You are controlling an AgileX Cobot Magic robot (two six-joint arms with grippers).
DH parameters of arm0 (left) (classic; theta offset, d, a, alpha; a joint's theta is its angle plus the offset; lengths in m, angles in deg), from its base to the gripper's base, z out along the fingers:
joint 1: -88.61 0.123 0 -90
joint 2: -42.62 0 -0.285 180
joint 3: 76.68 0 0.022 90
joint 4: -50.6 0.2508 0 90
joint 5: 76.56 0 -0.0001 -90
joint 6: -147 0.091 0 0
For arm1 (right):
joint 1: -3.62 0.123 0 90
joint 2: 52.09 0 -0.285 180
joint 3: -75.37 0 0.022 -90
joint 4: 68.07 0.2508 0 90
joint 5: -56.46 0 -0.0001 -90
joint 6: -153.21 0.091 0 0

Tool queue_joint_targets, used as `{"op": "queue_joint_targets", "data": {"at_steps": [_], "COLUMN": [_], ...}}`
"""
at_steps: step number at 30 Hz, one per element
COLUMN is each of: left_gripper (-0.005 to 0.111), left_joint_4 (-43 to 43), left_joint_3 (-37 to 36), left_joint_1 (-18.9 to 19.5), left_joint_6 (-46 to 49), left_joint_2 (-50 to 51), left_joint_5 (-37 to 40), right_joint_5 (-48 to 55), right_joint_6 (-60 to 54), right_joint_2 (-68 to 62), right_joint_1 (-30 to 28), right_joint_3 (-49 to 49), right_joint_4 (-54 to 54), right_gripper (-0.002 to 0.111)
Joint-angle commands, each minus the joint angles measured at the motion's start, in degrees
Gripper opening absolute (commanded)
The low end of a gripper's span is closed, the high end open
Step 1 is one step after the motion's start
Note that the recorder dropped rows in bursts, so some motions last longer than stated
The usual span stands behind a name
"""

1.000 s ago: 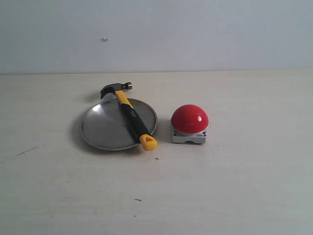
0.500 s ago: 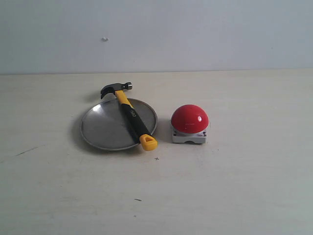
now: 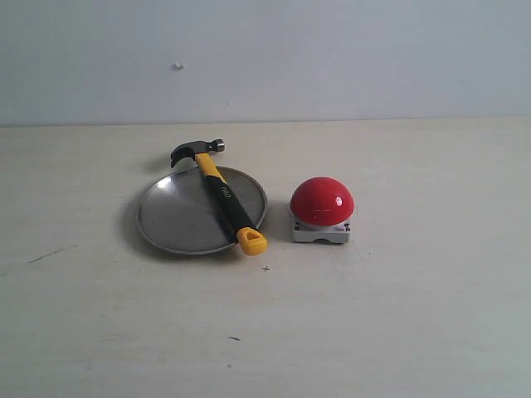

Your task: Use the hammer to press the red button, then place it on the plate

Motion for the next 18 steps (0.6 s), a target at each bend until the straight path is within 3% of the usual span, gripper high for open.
{"op": "queue_joint_targets", "data": {"at_steps": [1, 5, 7, 12, 18], "left_gripper": [0.0, 0.0, 0.0, 0.0, 0.0], "left_joint_4": [32.7, 36.4, 38.9, 53.0, 53.9], "left_joint_3": [-3.8, -3.8, -3.8, -3.8, -3.8], "left_joint_1": [7.9, 22.1, 25.8, 26.7, 26.7], "left_joint_6": [-30.4, -31.1, -31.8, -33.5, -33.3], "left_joint_2": [-0.2, -0.2, -0.2, -0.2, -0.2], "left_joint_5": [-0.7, 2.0, 4.3, 4.8, 4.8], "right_joint_5": [-0.5, -0.5, -0.5, -0.5, -0.5], "right_joint_6": [-0.3, -0.3, -0.3, -0.3, -0.3], "right_joint_2": [-0.1, -0.1, -0.1, -0.1, -0.1], "right_joint_1": [-0.1, -0.1, -0.1, -0.1, -0.1], "right_joint_3": [0.2, 0.2, 0.2, 0.2, 0.2], "right_joint_4": [-0.5, -0.5, -0.5, -0.5, -0.5], "right_gripper": [0.0, 0.0, 0.0, 0.0, 0.0]}}
